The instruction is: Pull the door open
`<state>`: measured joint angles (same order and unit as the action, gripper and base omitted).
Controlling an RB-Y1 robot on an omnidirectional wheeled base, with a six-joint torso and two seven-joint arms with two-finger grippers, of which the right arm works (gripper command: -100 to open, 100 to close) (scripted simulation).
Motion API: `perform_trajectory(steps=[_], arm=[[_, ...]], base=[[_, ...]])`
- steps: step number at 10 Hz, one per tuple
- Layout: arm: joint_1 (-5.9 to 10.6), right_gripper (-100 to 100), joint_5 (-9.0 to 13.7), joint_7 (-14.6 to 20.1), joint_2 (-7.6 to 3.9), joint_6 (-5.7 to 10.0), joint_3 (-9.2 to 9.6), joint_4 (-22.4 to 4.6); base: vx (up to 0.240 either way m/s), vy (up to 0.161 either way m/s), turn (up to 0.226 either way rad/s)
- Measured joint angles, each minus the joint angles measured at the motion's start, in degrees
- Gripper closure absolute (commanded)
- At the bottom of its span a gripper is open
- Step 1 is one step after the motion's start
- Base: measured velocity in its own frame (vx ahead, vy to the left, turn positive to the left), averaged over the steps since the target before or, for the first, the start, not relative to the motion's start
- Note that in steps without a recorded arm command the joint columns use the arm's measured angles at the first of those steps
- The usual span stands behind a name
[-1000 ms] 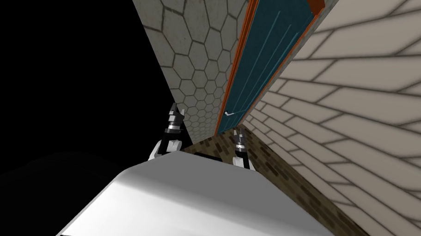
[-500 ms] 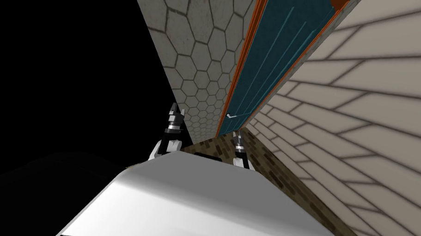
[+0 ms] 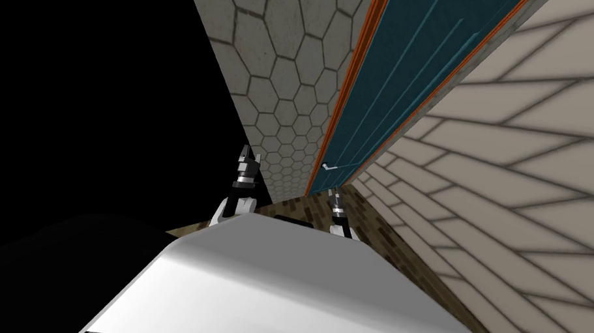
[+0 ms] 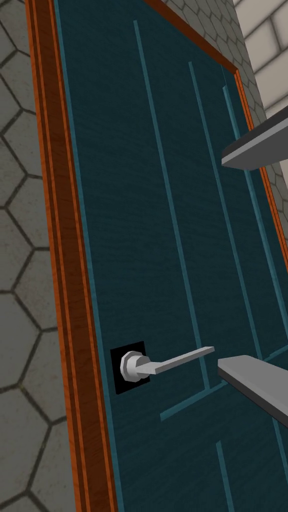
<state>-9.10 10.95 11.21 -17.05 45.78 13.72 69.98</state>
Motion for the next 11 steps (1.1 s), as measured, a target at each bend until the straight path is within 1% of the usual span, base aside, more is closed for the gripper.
perform_trajectory(steps=[1, 4, 5, 6, 7, 8, 10, 11], arm=[[0.77, -100, 0.2, 0.2, -0.3, 0.5, 0.29, -1.9], [1.8, -100, 0.7, 0.8, -1.44, 1.58, 1.12, -5.6], [2.22, -100, 0.8, 0.9, -1.61, 2.11, 1.45, -7.1], [2.76, -100, 1.0, 1.2, -2.03, 2.78, 1.74, -8.9], [3.28, -100, 1.1, 1.4, -2.36, 3.28, 2.0, -10.4], [3.39, -100, 1.4, 1.5, -2.89, 3.5, 2.37, -11.4], [3.98, -100, 1.6, 1.8, -3.42, 3.96, 2.74, -13.2], [4.53, -100, 1.8, 2.0, -3.69, 4.43, 2.99, -14.8]], base=[[0.061, -0.087, 0.179], [0.055, -0.077, 0.142], [0.067, -0.078, 0.151], [0.063, -0.086, 0.147], [0.066, -0.121, 0.241], [0.054, -0.107, 0.087], [0.034, -0.065, 0.092], [0.053, -0.071, 0.151]])
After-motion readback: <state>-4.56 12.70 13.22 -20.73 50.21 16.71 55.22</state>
